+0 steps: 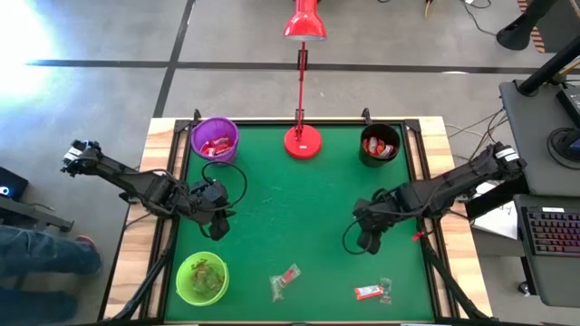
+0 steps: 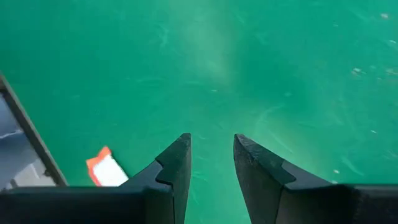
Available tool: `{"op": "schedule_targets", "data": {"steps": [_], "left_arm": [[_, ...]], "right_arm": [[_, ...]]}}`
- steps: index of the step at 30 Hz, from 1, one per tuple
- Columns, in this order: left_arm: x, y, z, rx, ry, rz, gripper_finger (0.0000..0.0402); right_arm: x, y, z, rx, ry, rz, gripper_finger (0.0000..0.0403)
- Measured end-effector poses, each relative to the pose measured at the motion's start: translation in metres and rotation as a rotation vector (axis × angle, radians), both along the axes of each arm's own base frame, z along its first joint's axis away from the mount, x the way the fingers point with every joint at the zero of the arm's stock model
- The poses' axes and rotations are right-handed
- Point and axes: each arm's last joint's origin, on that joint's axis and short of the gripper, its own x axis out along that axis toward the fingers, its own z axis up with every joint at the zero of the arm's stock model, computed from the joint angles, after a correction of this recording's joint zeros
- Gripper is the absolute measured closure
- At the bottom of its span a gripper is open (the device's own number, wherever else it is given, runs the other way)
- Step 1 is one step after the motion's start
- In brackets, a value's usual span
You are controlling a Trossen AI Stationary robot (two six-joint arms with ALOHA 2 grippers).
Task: Sort candy
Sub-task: Put the orange chocolate into the black bucket
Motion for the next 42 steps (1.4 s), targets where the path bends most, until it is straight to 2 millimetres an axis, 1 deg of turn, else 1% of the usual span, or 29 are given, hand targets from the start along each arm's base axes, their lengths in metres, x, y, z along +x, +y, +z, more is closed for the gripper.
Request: {"op": "schedule_targets", "data": {"steps": [5,11,16,20,25,30,33,37,42], "left_arm": [[0.000,0.000,0.000,-0.001,-0.001,0.000,0.0303],[0.000,0.000,0.000,-0.008,-0.002,0.007,0.0303],[0.000,0.000,0.000,-0.013,0.000,0.005,0.0303],[0.000,0.000,0.000,-0.013,0.000,0.005,0.0303],[0.000,0.000,0.000,-0.017,-0.003,0.008,0.0303],[0.002,-0.001,0.001,-0.029,-0.025,0.010,0.0303],[0.003,-0.002,0.002,-0.035,-0.040,0.010,0.0303],[0.004,-0.002,0.003,-0.040,-0.051,0.010,0.0303],[0.004,-0.002,0.003,-0.043,-0.058,0.010,0.0303]], "right_arm": [[0.002,0.008,0.002,0.025,-0.049,0.011,0.0283],[0.002,0.021,0.004,0.072,-0.087,0.050,0.0247],[-0.005,0.040,0.004,0.086,-0.098,0.102,0.0218],[-0.016,0.061,-0.001,0.036,-0.158,0.166,0.0215],[-0.024,0.089,-0.017,0.047,-0.238,0.232,0.0219],[-0.026,0.115,-0.044,-0.005,-0.169,0.332,0.0220],[-0.024,0.129,-0.057,-0.038,-0.133,0.383,0.0220],[-0.017,0.148,-0.065,-0.072,-0.129,0.475,0.0220],[-0.012,0.164,-0.080,-0.098,-0.086,0.519,0.0220]]}}
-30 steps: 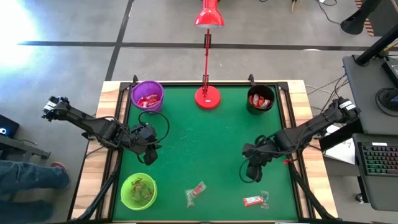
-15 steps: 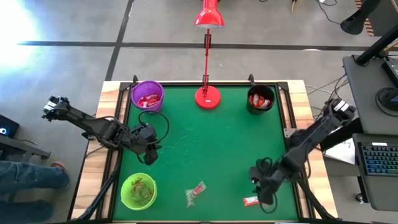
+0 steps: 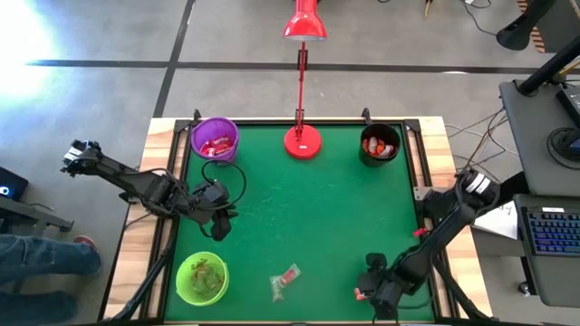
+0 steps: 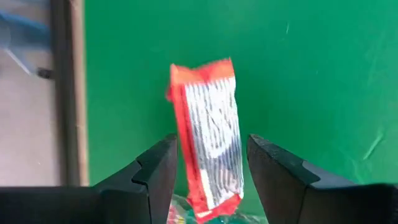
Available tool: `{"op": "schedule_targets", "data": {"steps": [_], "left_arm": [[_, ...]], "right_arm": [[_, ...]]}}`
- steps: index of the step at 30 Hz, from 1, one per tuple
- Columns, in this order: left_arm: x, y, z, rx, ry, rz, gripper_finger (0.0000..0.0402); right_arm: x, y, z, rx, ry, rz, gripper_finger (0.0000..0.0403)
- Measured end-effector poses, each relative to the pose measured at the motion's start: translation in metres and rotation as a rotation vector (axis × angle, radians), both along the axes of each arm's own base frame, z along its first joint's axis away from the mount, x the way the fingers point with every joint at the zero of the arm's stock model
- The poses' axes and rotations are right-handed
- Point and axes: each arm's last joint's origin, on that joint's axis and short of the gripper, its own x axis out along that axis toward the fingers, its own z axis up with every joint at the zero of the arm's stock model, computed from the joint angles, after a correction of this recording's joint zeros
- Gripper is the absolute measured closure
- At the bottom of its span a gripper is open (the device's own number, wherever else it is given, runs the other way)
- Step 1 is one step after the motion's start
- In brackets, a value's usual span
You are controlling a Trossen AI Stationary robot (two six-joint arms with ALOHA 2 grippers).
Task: Sort candy
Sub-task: Put the orange chocolate into the black bucket
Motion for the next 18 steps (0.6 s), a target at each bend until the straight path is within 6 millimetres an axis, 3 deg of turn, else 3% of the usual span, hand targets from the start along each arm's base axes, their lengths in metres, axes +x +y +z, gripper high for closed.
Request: {"op": "schedule_targets", "data": {"steps": [3,8,16,18], "left_arm": [[0.000,0.000,0.000,-0.001,-0.002,0.000,0.0303],[0.001,0.000,0.001,-0.005,-0.009,0.002,0.0303],[0.001,0.000,0.001,-0.023,-0.015,0.018,0.0303],[0.001,0.000,0.001,-0.026,-0.016,0.021,0.0303]], "right_arm": [[-0.002,0.001,-0.014,-0.061,0.056,-0.002,0.0220],[-0.004,-0.001,-0.019,-0.097,0.112,-0.059,0.0232],[-0.010,-0.009,-0.002,-0.084,0.106,-0.053,0.0365],[-0.010,-0.010,0.007,-0.050,0.079,-0.067,0.0382]]}}
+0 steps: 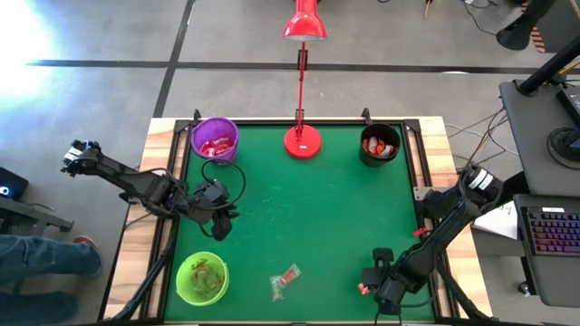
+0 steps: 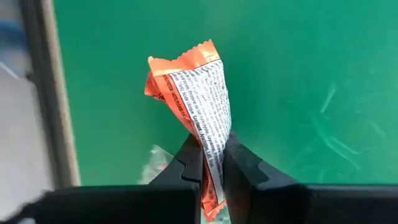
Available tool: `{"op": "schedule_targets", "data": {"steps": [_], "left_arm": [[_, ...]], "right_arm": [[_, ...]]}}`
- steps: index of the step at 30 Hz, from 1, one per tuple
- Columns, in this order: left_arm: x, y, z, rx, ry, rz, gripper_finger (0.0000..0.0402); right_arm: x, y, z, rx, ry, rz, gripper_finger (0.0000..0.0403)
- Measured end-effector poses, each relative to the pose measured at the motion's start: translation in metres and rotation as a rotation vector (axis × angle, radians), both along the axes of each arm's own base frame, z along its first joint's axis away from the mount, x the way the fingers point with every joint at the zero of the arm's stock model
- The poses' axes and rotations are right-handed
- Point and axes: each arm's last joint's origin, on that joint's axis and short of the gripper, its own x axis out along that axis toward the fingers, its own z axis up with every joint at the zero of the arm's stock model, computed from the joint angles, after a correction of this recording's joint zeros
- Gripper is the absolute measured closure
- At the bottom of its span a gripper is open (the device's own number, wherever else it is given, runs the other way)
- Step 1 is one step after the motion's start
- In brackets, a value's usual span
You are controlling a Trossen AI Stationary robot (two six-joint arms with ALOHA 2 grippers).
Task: Sort candy
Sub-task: Put the orange chocolate into the black bucket
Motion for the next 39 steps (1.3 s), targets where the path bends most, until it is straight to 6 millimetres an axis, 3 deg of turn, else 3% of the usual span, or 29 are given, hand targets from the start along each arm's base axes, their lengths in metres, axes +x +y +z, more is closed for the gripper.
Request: {"op": "schedule_targets", "data": {"steps": [7,21,30,39], "left_arm": [[0.001,0.000,0.001,-0.011,-0.010,0.008,0.0303],[0.002,-0.001,0.002,-0.023,-0.031,0.011,0.0303],[0.002,-0.001,0.002,-0.022,-0.030,0.010,0.0303],[0.002,-0.001,0.002,0.014,-0.029,-0.015,0.0303]], "right_arm": [[0.001,-0.027,0.040,-0.030,-0.155,-0.198,0.0380],[-0.021,-0.161,0.113,-0.304,-0.269,-0.696,0.0380],[-0.045,-0.235,0.140,-0.419,-0.361,-0.976,0.0380],[-0.053,-0.284,0.146,-0.547,-0.323,-1.061,0.0380]]}}
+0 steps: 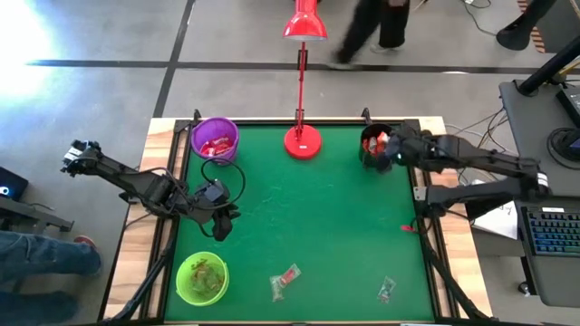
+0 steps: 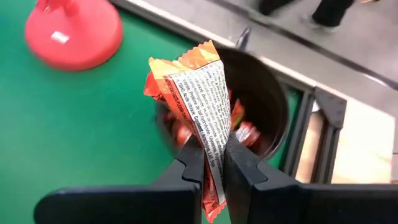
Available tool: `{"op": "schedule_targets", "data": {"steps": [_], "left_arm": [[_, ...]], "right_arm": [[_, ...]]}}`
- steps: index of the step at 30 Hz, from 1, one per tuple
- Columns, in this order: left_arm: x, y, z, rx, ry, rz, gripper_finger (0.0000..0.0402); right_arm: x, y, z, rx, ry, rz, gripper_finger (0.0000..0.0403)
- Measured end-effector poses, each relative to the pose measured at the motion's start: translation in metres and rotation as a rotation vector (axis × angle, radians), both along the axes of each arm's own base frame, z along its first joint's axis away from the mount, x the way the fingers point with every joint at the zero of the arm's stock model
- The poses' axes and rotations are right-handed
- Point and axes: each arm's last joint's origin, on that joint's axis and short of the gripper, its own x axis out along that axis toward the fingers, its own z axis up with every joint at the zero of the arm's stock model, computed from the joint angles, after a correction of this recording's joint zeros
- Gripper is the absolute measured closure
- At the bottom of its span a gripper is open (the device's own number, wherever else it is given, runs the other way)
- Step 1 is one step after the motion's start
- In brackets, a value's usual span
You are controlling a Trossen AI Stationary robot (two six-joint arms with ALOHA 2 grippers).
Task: Sort candy
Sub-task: Put the orange chocolate into the black bucket, then put the orange gummy into the light green bucket
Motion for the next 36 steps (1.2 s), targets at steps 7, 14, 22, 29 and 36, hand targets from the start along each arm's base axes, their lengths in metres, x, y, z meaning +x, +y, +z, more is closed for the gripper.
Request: {"op": "schedule_targets", "data": {"steps": [7,14,22,29,36], "left_arm": [[0.000,0.000,0.000,0.004,0.000,-0.004,0.0303],[0.000,0.000,0.000,0.006,0.001,-0.005,0.0303],[0.000,0.000,0.000,0.025,0.002,-0.025,0.0303],[0.005,-0.003,0.001,0.007,-0.022,-0.055,0.0299],[0.033,-0.018,-0.007,-0.075,-0.074,-0.144,0.0244]], "right_arm": [[0.008,-0.034,0.005,-0.069,-0.068,-0.048,0.0379],[-0.001,-0.054,0.005,0.029,-0.130,-0.068,0.0333],[-0.010,-0.066,0.005,0.017,-0.134,-0.139,0.0263],[-0.006,-0.062,0.005,0.133,-0.221,-0.047,0.0235],[-0.003,-0.059,0.005,0.218,-0.276,0.021,0.0236]]}}
